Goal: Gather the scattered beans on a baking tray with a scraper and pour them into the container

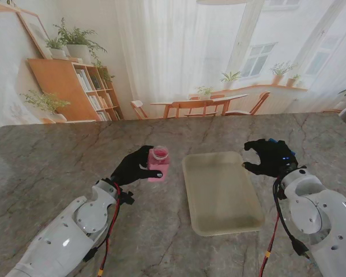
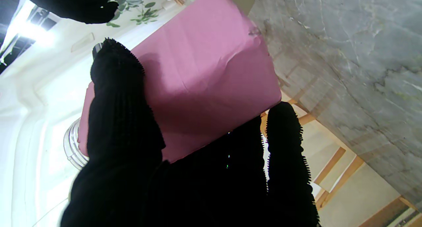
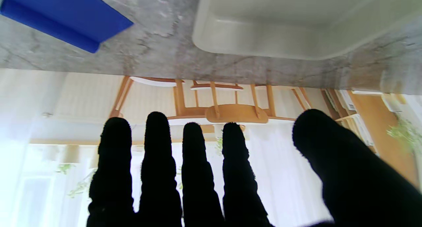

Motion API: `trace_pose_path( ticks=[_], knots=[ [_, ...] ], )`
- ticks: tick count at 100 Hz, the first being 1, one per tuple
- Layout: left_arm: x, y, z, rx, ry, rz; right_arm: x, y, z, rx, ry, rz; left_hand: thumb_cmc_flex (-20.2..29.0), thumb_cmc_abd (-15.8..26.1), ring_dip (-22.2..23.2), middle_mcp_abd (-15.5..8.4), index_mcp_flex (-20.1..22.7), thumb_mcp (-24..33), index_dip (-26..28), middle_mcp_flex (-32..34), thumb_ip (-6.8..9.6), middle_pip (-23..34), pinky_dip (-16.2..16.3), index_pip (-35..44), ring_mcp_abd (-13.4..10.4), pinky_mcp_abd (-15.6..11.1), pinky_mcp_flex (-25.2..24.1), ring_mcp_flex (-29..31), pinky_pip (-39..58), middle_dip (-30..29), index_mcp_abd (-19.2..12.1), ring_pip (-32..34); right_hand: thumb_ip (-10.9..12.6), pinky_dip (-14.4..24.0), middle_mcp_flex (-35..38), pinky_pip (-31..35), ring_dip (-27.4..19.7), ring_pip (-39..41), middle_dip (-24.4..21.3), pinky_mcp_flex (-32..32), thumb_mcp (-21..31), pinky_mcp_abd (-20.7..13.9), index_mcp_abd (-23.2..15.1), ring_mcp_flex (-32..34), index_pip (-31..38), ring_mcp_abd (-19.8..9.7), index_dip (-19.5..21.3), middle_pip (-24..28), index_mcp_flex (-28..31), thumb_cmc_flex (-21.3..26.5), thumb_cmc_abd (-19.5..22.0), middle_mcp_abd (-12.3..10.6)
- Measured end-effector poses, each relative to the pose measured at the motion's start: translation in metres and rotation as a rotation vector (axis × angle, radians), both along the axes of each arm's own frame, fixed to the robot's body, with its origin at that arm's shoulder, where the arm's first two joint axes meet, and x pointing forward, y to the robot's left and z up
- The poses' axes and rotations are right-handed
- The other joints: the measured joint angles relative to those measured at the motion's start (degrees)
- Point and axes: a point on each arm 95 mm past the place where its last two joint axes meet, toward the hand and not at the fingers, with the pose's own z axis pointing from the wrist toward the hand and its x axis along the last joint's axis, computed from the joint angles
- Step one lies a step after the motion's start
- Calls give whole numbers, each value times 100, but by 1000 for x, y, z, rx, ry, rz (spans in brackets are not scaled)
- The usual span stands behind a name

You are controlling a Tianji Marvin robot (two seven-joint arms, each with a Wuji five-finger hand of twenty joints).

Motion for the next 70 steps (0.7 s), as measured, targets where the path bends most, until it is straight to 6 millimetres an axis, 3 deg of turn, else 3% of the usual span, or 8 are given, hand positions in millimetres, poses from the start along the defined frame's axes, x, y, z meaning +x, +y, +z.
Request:
trace_pose_path(
  ticks=[26,55,70],
  knots=[
    [-3,-7,2,-7,-12,-33,4,-43,-23,-79,50,-182,0,0,70,30,3,0,0,7,0,-3,71,0,34,18,0,0,16,63,5,38,0,-86,-883,120,-151,-89,-82,-416,0,-11,227,-626,-505,119,-83,40,-739,-4,-1,229],
    [-7,-13,4,-18,-19,-52,5,-80,-51,-143,155,-319,0,0,112,34,5,0,0,9,0,-3,134,0,44,20,0,0,18,92,5,43,0,-586,-1899,-87,-637,-914,-444,-1142,-1,-29,286,-1667,-1107,234,-130,-318,-1645,-29,-1,359],
    [-8,-16,3,-23,-17,-62,4,-92,-64,-155,186,-352,0,0,113,35,5,0,0,9,0,-3,138,0,45,20,0,0,18,95,6,48,0,-790,-2060,-164,-793,-1018,-636,-1326,-4,-89,287,-1886,-1776,260,-310,-439,-1712,-138,-1,384]
  ],
)
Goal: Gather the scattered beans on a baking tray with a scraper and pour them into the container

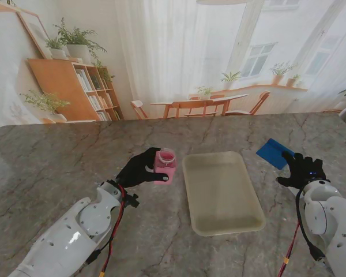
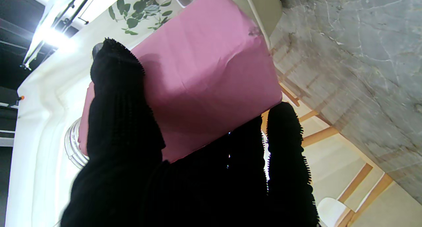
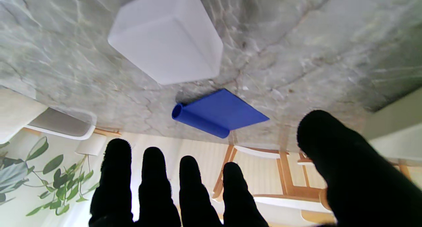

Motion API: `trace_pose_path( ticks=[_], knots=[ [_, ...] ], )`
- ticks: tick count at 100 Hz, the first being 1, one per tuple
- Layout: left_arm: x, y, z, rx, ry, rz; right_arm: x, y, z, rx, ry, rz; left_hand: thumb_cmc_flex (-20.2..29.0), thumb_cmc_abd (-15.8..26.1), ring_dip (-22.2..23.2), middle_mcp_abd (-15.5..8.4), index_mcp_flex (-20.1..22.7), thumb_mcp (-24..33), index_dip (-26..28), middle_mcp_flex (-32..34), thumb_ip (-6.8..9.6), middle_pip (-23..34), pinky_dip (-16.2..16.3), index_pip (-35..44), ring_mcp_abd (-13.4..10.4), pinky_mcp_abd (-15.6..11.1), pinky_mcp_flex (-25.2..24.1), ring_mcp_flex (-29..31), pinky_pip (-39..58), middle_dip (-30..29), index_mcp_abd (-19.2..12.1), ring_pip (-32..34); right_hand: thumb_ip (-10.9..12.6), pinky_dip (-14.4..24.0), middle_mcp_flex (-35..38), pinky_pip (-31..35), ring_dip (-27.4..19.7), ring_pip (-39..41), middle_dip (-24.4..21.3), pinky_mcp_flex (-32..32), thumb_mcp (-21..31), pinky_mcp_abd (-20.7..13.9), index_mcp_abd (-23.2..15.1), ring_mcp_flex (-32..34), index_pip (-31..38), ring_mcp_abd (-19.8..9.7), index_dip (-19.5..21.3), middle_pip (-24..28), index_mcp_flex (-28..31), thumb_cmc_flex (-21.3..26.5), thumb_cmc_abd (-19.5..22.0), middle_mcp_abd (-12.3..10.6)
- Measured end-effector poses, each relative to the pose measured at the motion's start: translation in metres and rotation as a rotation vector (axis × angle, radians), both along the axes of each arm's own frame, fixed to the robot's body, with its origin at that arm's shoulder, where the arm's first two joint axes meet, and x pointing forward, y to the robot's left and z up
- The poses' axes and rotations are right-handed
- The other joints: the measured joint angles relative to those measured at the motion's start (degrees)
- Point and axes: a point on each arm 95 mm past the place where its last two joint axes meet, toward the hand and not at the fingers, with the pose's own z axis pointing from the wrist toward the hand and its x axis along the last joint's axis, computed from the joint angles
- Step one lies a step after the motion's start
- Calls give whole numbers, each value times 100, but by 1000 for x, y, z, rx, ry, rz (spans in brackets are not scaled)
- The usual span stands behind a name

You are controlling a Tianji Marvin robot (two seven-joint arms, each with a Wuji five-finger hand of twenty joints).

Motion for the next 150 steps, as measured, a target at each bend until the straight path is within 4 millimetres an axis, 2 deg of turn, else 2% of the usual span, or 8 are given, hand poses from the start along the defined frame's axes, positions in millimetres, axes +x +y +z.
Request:
trace_pose_path(
  ticks=[45,82,91,105,114,125,136,150],
  knots=[
    [-1,-7,-2,-5,10,-23,-8,-22,-24,-11,43,-80,0,0,1,1,1,0,0,1,0,0,7,0,2,0,0,0,0,18,0,21,0,-56,-63,36,111,187,226,15,-48,-15,57,77,-410,84,-396,-215,10,-98,0,133],
    [-2,-11,-4,-11,22,-34,-11,-30,-52,-4,87,-109,0,0,10,4,1,0,0,2,0,0,67,0,4,0,0,0,0,21,0,25,-23,397,-46,784,690,1492,1112,867,7,-141,-163,816,581,-14,1175,1048,-76,-219,132,199],
    [-2,-12,-4,-10,23,-35,-8,-29,-52,-5,82,-102,0,0,10,4,1,0,0,2,0,0,67,0,5,0,0,0,0,23,0,25,-43,653,129,1110,877,2106,1375,1442,83,-405,-374,1202,1315,-184,1576,1608,-72,-220,109,125],
    [-2,-12,-4,-10,24,-36,-5,-27,-52,-11,58,-89,0,0,21,4,1,0,0,2,0,0,67,0,6,0,0,0,0,46,0,25,-107,794,954,1514,1060,2906,1460,2687,607,-918,-681,2142,2970,-591,1644,2392,139,302,-58,-214],
    [-2,-12,-4,-9,25,-37,-5,-27,-53,-14,45,-87,0,0,51,6,1,0,0,2,0,0,69,0,6,0,0,0,0,50,0,26,-114,684,1402,1550,1061,2980,1456,3379,721,-1101,-831,2641,4218,-692,1239,2576,311,425,-212,-245],
    [-2,-12,-4,-9,25,-37,-5,-28,-53,-2,35,-101,0,0,60,7,1,0,0,2,0,0,71,0,7,0,0,0,0,53,0,26,-195,352,1773,1552,1042,2926,1377,3982,703,-1257,-828,3052,4935,-692,711,2576,667,460,-399,-171],
    [-2,-12,-4,-9,25,-37,-4,-29,-52,27,7,-115,0,0,63,8,1,0,0,3,0,0,73,0,7,0,0,0,0,55,0,27,-913,-59,2230,1552,646,2680,1222,4620,684,-1305,-745,3577,5632,-668,-221,2556,1045,722,-906,-81],
    [-1,-12,-4,-8,27,-37,-5,-29,-52,33,-20,-111,0,0,64,8,1,-1,0,3,0,0,73,0,8,0,0,0,0,56,0,27,-1132,-339,2807,1552,208,2521,991,5258,543,-1308,-795,4226,6124,-682,-834,2494,1464,730,-1212,-71]
  ],
)
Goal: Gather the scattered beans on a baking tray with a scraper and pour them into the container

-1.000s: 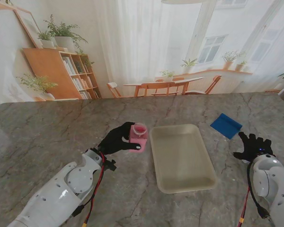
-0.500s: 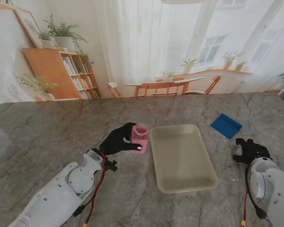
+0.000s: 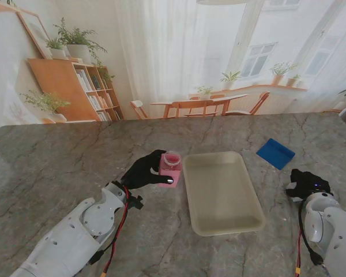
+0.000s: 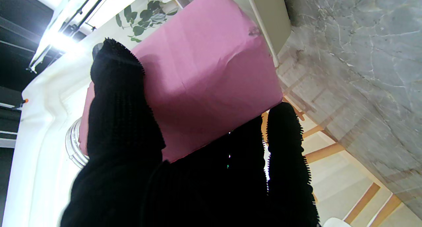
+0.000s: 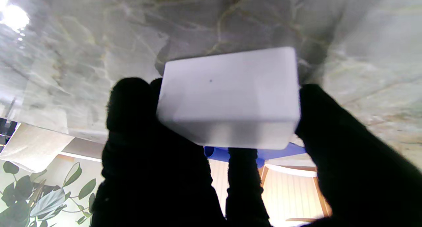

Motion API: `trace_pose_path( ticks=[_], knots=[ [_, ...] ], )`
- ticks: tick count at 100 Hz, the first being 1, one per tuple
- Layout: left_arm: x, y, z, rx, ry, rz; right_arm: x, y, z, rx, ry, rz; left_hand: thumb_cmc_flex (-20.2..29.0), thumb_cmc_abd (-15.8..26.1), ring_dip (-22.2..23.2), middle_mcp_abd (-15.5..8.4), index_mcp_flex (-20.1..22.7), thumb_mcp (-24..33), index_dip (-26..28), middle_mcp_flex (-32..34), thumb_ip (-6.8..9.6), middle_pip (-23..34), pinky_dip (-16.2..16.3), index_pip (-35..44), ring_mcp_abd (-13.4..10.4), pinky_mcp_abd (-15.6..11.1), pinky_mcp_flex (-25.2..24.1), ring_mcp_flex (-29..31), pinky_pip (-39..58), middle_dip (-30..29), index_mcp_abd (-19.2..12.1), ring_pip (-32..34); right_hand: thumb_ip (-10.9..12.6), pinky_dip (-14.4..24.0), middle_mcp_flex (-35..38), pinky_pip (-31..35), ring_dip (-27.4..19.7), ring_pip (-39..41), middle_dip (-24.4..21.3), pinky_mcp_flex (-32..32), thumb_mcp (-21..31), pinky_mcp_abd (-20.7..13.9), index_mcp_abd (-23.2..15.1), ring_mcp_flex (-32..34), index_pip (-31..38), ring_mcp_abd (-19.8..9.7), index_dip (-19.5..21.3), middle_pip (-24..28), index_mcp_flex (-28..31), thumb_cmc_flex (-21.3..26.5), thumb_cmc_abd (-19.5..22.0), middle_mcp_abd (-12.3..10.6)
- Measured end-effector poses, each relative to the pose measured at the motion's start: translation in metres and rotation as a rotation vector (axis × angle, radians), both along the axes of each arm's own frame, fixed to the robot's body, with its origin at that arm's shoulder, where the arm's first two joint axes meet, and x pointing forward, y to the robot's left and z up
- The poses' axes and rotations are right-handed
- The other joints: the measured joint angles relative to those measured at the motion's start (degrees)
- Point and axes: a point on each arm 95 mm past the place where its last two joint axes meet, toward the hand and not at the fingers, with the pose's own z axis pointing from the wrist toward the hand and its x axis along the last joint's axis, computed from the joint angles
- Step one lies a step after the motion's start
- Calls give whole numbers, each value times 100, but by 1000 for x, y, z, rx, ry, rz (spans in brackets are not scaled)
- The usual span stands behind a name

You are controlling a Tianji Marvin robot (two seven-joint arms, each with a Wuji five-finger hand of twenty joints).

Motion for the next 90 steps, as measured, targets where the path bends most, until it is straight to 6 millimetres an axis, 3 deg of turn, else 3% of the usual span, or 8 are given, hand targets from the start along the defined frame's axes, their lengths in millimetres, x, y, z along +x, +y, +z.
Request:
trace_pose_path(
  ticks=[27,53,71,90],
  knots=[
    [-1,2,2,3,-14,8,-9,14,10,42,-52,36,0,0,11,2,0,0,0,0,0,0,1,0,2,1,0,0,0,5,0,0,-119,-69,423,-19,-221,-206,-111,403,-238,0,-179,410,175,-50,-388,-6,327,107,-344,0],
    [-3,4,7,-1,-40,25,0,43,50,132,-176,89,0,-5,61,17,139,-1,-127,76,0,0,55,-99,31,2,0,7,37,5,0,119,-121,-69,566,-28,-223,-262,-170,454,-269,0,-321,474,187,-51,-425,-71,448,135,-436,0],
    [-5,4,9,-3,-50,25,13,77,79,221,-264,166,-4,-68,71,76,290,-3,-411,205,0,0,68,-140,91,8,69,106,69,5,0,196,-122,-69,573,-30,-222,-283,-170,457,-269,0,-366,475,187,-51,-425,-72,453,141,-442,0],
    [-5,6,10,8,-60,27,32,128,107,328,-337,307,-5,-70,135,160,559,-4,-772,289,-3,0,69,-481,166,10,97,169,87,5,1,248,-124,-69,609,-31,-222,-293,-170,459,-269,0,-379,478,192,-51,-425,-91,454,144,-444,0]
  ],
)
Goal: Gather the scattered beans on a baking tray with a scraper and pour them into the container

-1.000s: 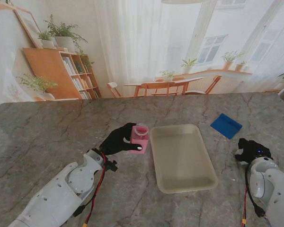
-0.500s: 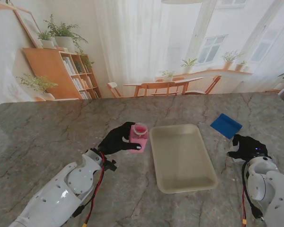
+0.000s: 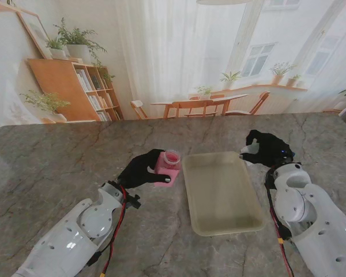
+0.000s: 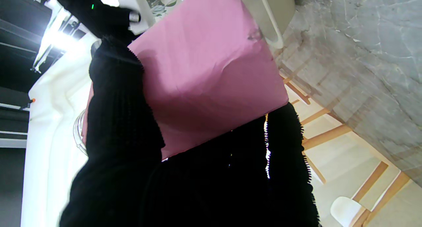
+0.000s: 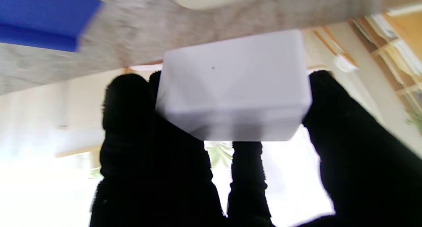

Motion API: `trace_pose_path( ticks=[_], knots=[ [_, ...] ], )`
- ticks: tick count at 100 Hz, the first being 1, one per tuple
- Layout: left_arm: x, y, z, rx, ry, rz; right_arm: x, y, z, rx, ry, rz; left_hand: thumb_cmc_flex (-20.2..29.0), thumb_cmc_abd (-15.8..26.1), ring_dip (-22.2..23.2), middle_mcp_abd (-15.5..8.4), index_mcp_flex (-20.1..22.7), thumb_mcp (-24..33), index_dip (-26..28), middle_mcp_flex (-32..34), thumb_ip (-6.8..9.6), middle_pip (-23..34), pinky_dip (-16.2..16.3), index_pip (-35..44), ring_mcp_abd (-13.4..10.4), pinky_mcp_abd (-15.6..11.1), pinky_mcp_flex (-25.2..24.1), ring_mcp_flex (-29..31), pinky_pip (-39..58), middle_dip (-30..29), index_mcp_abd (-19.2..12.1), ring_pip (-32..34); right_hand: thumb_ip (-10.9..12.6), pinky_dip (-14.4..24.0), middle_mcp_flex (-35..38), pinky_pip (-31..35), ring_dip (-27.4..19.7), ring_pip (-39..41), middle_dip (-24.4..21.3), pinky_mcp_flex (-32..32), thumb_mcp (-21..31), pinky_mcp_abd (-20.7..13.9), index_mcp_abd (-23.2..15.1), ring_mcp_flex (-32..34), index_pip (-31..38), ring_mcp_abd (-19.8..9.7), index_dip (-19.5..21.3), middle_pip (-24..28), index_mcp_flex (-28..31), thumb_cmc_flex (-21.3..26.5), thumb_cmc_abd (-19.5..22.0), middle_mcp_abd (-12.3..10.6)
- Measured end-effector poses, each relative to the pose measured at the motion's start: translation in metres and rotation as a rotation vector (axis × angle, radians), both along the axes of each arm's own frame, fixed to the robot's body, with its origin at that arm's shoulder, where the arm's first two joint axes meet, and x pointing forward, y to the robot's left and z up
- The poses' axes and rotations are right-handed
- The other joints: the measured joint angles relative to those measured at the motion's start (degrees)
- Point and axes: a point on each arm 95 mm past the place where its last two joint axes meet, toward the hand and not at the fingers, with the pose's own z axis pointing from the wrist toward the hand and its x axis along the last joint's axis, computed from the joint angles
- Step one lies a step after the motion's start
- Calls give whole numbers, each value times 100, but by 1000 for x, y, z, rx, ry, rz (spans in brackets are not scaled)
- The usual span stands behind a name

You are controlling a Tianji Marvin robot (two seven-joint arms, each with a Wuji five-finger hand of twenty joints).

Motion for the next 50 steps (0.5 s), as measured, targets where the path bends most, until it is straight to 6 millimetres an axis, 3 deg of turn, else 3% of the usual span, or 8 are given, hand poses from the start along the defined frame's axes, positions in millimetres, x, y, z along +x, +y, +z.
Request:
trace_pose_path(
  ticks=[28,50],
  knots=[
    [1,4,0,34,-15,-4,18,76,31,117,-122,179,0,0,22,10,65,0,-211,11,-2,0,1,-49,6,1,4,2,2,1,0,16,-43,0,26,-4,0,-35,0,15,0,0,-60,4,62,0,0,-8,1,25,-42,0],
    [0,8,2,24,-42,11,25,113,39,190,-157,255,0,0,22,17,67,0,-520,14,-2,0,1,-9,7,1,5,7,2,1,0,17,-43,0,40,-6,0,-97,0,46,0,0,-66,47,78,-1,-1,-8,1,27,-43,0]
  ],
)
